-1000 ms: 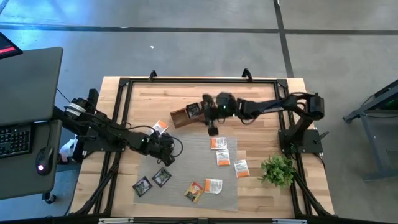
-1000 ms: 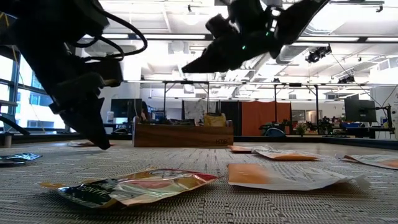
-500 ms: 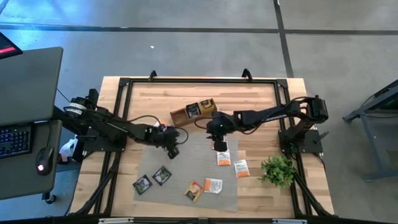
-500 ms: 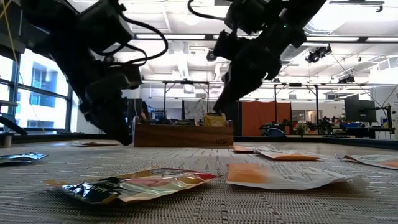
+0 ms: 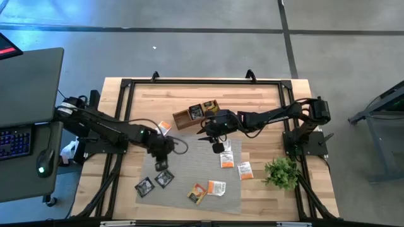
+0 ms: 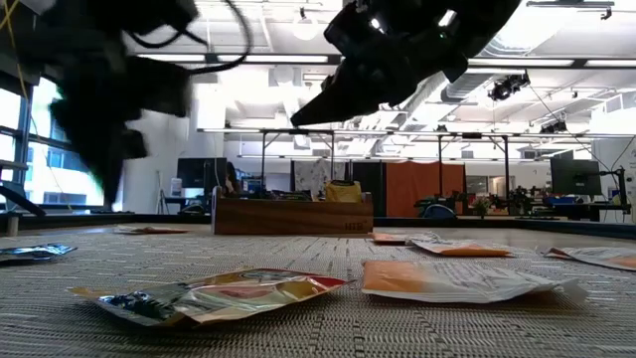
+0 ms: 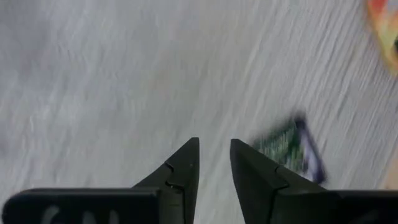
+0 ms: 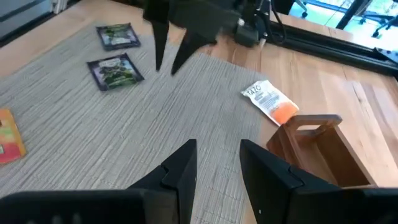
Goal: Pick & Place Tea
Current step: Put the violet tea bag into the middle section of the wooden organizer
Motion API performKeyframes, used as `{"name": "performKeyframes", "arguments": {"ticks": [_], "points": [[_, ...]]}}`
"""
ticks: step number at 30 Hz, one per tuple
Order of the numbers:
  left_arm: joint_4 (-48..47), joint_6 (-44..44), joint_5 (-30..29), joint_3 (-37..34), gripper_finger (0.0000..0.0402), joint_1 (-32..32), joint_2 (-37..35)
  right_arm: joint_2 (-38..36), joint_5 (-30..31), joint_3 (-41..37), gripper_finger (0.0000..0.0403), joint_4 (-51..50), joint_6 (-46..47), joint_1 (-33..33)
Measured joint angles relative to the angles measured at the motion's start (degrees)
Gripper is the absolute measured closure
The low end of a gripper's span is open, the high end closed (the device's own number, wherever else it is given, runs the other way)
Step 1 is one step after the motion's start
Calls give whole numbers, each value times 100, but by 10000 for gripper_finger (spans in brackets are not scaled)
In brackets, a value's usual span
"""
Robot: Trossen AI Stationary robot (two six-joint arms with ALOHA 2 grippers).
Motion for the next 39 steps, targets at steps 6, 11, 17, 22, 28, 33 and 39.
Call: {"name": "performKeyframes", "arguments": {"ticks": [6, 11, 17, 22, 28, 33, 39], "points": [[128, -421, 2, -111, 312, -560, 67, 0, 14, 0, 284, -120, -44, -10], [205, 70, -9, -111, 312, -577, 218, 2, 57, 0, 284, -114, -48, -12], [552, 373, 172, -109, 312, -453, 269, 2, 55, 0, 284, -90, -46, -12], [867, 857, 441, -111, 312, -443, 271, 2, 55, 0, 284, -131, -46, -10], [891, 1419, 386, -111, 312, -428, 449, 2, 55, 0, 284, -208, -48, -10], [928, 1382, 451, -111, 311, -430, 682, 2, 55, 0, 284, -206, -48, -10], [943, 1403, 694, -111, 311, -435, 814, 2, 55, 0, 284, -202, -48, -10]]}}
